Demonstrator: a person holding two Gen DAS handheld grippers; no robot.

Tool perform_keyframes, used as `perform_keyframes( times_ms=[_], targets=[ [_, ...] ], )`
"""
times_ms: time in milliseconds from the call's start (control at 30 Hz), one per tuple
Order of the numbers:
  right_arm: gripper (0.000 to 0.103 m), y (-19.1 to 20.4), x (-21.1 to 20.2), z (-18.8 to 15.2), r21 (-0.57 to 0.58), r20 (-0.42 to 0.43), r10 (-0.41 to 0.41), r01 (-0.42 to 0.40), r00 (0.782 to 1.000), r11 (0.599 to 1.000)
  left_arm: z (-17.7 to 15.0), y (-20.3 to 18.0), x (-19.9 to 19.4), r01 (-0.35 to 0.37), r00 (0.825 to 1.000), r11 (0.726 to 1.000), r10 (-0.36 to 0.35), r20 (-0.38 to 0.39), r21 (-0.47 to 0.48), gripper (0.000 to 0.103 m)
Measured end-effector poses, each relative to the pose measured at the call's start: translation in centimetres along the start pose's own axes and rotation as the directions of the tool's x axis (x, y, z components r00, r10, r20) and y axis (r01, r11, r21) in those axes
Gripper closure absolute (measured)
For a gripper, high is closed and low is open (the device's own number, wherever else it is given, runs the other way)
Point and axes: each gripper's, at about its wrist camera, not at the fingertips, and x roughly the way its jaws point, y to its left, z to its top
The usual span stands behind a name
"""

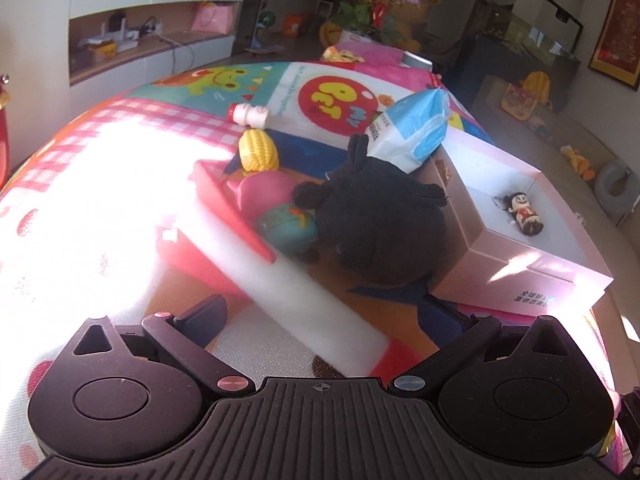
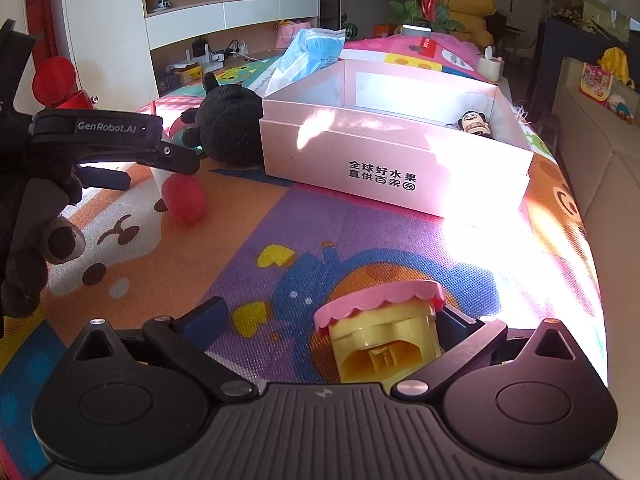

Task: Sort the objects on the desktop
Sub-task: 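Grasp the white-and-red toy stick with the left tool while the right tool holds the cupcake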

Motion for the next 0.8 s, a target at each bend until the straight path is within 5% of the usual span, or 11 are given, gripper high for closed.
perform_keyframes(
  times_ms=[100,167,333,433,600,733,800],
  targets=[
    [0.0,0.1,0.0,-0.1,-0.002,0.002,-0.003,0.003,1.0,1.0,-0.1,-1.0,0.5,-0.07,0.997,0.995,0.068,0.022,0.07,0.003],
    [0.0,0.1,-0.1,-0.1,-0.002,0.003,-0.004,0.004,1.0,1.0,-0.4,-1.2,0.3,-0.108,0.994,0.987,0.105,0.036,0.118,0.021],
    [0.0,0.0,-0.1,0.0,-0.002,0.003,-0.003,0.003,1.0,1.0,-1.4,0.3,-2.2,-0.082,0.995,0.983,0.072,0.068,0.166,0.032],
    [0.0,0.0,-0.1,-0.1,-0.002,0.003,-0.004,0.004,1.0,1.0,-2.4,0.8,-3.9,-0.087,0.994,0.971,0.071,0.078,0.224,0.052],
    [0.0,0.1,-0.1,-0.1,-0.003,0.003,-0.004,0.004,1.0,1.0,-4.1,1.3,-6.4,-0.016,0.999,0.958,0.002,0.051,0.286,0.063],
    [0.0,0.1,-0.2,-0.1,-0.002,0.004,-0.004,0.004,1.0,1.0,-5.7,0.2,-7.9,0.143,0.989,0.928,-0.142,-0.027,0.344,0.063],
    [0.0,0.1,-0.2,-0.1,-0.003,0.004,-0.005,0.005,1.0,1.0,-6.2,-0.4,-8.2,0.159,0.987,0.922,-0.158,-0.032,0.354,0.059]
  ],
)
